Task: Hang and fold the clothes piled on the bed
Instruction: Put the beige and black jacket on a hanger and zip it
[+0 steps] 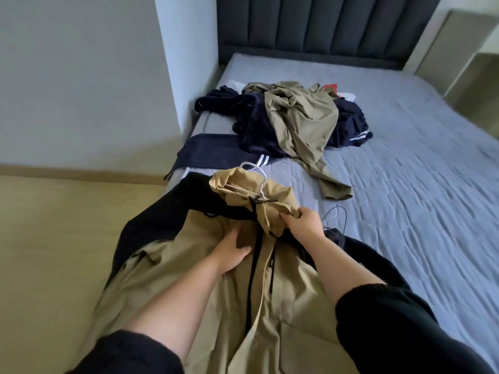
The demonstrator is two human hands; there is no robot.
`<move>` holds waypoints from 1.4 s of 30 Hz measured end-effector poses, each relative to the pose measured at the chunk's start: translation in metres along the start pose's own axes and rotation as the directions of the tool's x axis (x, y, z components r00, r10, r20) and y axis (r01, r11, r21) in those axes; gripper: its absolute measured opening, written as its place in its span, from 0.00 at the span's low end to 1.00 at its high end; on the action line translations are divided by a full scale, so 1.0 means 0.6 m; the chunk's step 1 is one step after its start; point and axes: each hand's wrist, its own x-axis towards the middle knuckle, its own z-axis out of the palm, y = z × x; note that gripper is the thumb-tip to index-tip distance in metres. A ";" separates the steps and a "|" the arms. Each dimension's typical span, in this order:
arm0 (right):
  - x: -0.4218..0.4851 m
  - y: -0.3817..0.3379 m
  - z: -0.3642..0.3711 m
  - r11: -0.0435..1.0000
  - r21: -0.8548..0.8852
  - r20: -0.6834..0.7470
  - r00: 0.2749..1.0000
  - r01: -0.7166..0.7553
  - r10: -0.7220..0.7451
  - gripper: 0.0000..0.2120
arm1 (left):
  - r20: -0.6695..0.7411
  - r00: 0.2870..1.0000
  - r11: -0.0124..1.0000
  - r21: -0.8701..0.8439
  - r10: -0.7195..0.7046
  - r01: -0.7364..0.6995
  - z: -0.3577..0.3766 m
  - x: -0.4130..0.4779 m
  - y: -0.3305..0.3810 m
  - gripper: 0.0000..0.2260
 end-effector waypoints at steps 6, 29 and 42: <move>-0.092 -0.111 -0.053 0.997 -0.080 -0.038 0.999 0.020 -0.023 0.15 | -0.377 0.902 0.942 0.324 0.211 -0.085 -0.082 -0.104 0.155 0.28; -0.338 -0.704 -0.446 0.996 0.060 -0.169 0.984 0.066 -0.055 0.06 | -0.249 0.968 0.991 0.111 -0.041 0.070 -0.576 -0.439 0.782 0.12; -0.466 -0.954 -0.482 0.701 -0.198 -0.308 0.635 0.686 -0.708 0.19 | -0.395 0.910 0.989 0.115 0.129 -0.090 -0.766 -0.549 0.916 0.16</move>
